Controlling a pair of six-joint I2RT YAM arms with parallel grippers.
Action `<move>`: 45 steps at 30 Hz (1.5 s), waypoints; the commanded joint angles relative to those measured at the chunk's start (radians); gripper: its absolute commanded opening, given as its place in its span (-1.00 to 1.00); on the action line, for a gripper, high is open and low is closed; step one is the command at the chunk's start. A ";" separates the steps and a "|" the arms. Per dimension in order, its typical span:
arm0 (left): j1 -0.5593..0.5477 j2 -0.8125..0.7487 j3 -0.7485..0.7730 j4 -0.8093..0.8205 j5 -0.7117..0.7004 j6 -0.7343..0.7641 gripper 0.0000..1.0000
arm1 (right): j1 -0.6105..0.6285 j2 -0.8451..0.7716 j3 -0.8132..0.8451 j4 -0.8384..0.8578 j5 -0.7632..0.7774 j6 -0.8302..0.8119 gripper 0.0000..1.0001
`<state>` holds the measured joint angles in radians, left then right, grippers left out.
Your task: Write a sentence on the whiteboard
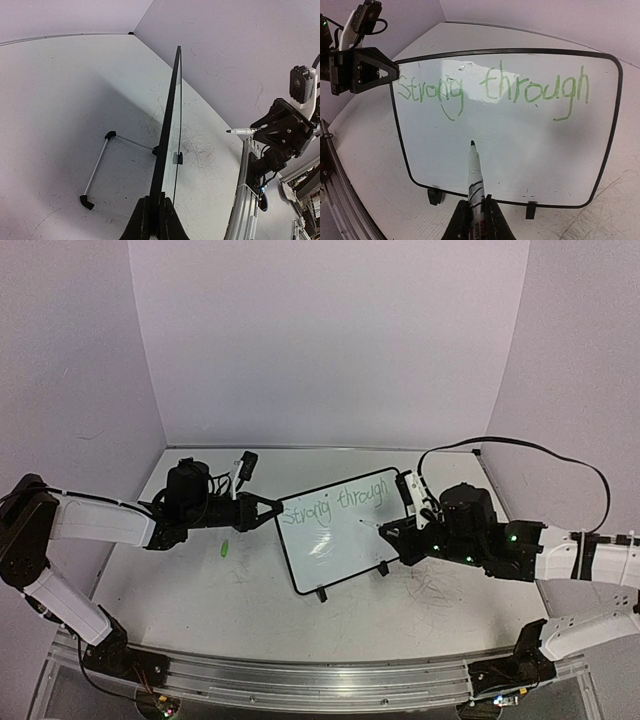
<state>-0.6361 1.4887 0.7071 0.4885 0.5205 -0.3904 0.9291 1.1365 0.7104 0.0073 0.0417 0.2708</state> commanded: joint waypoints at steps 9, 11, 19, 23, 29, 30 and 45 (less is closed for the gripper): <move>0.004 0.039 -0.008 -0.110 -0.114 0.056 -1.00 | 0.188 0.194 0.106 0.096 0.105 -0.060 -1.00; 0.004 0.032 -0.012 -0.110 -0.111 0.062 -1.00 | 0.230 0.233 0.123 0.117 0.108 -0.092 -1.00; 0.002 0.003 -0.024 -0.111 -0.099 0.077 -1.00 | 0.285 0.332 0.160 0.137 0.199 -0.165 -1.00; 0.001 -0.006 -0.026 -0.110 -0.100 0.085 -1.00 | 0.312 0.381 0.183 0.155 0.245 -0.165 -1.00; -0.003 -0.002 -0.028 -0.110 -0.103 0.093 -1.00 | 0.312 0.460 0.220 0.238 0.283 -0.132 -1.00; -0.003 -0.002 -0.027 -0.111 -0.104 0.095 -1.00 | 0.312 0.467 0.219 0.254 0.291 -0.129 -1.00; -0.004 -0.024 -0.029 -0.111 -0.105 0.102 -1.00 | 0.310 0.537 0.244 0.306 0.333 -0.122 -1.00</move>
<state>-0.6430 1.4705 0.7063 0.4663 0.5117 -0.3635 1.2378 1.6531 0.9104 0.2619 0.3479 0.1373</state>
